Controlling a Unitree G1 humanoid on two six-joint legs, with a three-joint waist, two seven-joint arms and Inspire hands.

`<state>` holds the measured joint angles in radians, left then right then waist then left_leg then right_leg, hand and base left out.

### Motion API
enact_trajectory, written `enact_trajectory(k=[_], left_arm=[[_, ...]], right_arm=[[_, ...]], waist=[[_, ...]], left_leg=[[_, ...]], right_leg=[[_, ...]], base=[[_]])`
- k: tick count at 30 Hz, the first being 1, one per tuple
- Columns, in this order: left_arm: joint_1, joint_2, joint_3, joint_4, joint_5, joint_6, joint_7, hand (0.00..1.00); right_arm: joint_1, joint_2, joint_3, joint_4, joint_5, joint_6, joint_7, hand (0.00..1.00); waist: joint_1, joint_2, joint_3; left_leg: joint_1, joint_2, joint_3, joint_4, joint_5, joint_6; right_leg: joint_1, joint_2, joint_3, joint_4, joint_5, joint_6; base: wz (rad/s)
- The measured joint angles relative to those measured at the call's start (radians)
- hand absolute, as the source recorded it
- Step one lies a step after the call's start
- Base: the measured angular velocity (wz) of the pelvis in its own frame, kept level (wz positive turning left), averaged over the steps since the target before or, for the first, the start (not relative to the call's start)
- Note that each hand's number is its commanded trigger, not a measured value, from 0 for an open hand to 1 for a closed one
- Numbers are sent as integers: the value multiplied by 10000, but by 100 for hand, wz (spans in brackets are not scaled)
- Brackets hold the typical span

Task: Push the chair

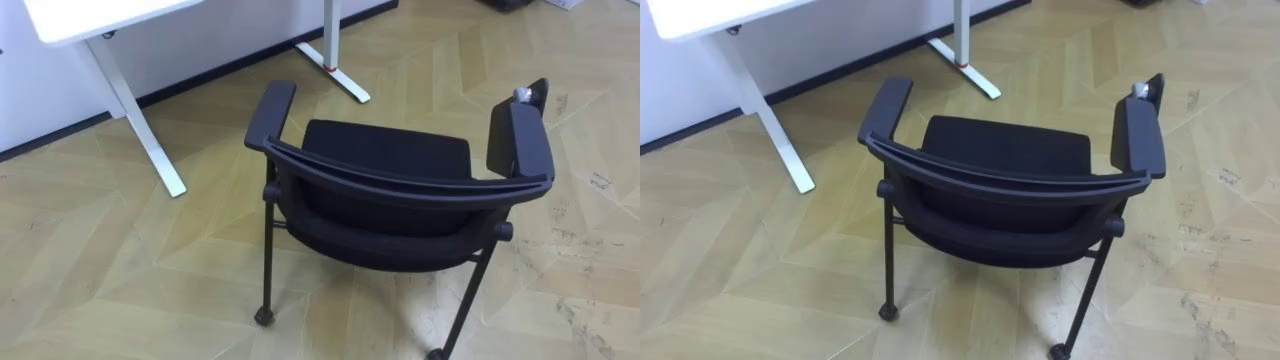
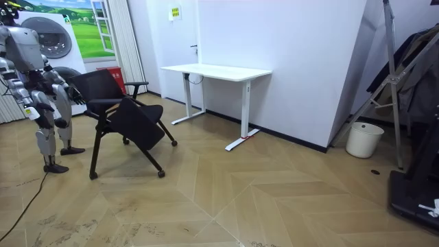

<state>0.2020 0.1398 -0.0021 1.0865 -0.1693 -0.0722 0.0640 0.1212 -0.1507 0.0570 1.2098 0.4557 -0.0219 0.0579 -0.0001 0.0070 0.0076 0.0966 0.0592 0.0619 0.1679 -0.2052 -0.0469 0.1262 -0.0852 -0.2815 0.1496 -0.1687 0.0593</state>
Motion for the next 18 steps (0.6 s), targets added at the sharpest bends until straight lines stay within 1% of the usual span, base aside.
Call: enact_trajectory(k=[3,5,7,8,11,13,15,16,17,18], left_arm=[[40,-83,291,83,206,-1,540,0],[92,-99,392,104,210,2,918,0],[283,-100,510,131,212,17,1342,0],[361,-124,625,132,211,45,1521,0],[480,-136,702,132,211,201,1823,0],[564,-142,782,132,209,305,2068,0],[575,-142,795,130,208,306,2198,0],[650,-148,785,130,192,306,2256,0],[654,-151,784,130,134,306,2300,0],[650,-151,785,126,38,306,2355,0]], right_arm=[[35,11,-84,19,158,3,23,0],[76,33,-89,18,260,14,-164,0],[116,38,-127,184,353,30,-444,0],[142,37,-133,242,513,84,-576,0],[163,35,-151,320,721,233,-719,0],[160,36,-210,395,866,274,-811,0],[135,37,-284,419,865,285,-924,0],[134,32,-415,422,866,302,-968,0],[136,29,-415,422,867,303,-1018,0],[140,26,-417,420,868,306,-1088,0]], waist=[[31,-17,16],[43,-25,21],[47,-53,54],[50,-64,28],[54,-71,16],[51,-65,-31],[64,-89,-60],[61,-55,-53],[58,-78,-66],[55,-75,-63]], left_leg=[[43,2,140,-17,0,0],[96,2,173,-18,0,0],[165,2,175,-22,-11,15],[167,2,174,-24,-14,19],[164,2,174,-17,-15,21],[165,0,174,-12,-15,21],[184,-2,172,-11,-15,21],[192,-5,172,-10,-15,21],[191,-5,171,-10,-15,21],[186,-6,166,-11,-15,21]], right_leg=[[17,-6,45,-7,0,0],[42,-12,78,5,0,0],[116,-10,92,0,-2,4],[124,-10,92,0,-8,12],[128,-9,107,-1,-8,12],[128,-5,141,1,-8,12],[139,-5,200,3,-7,11],[152,-6,205,5,-7,11],[154,-5,196,5,-7,11],[155,-4,189,5,-7,11]], base=[[-3],[0],[0],[0],[0],[0],[0],[0],[0],[0]])
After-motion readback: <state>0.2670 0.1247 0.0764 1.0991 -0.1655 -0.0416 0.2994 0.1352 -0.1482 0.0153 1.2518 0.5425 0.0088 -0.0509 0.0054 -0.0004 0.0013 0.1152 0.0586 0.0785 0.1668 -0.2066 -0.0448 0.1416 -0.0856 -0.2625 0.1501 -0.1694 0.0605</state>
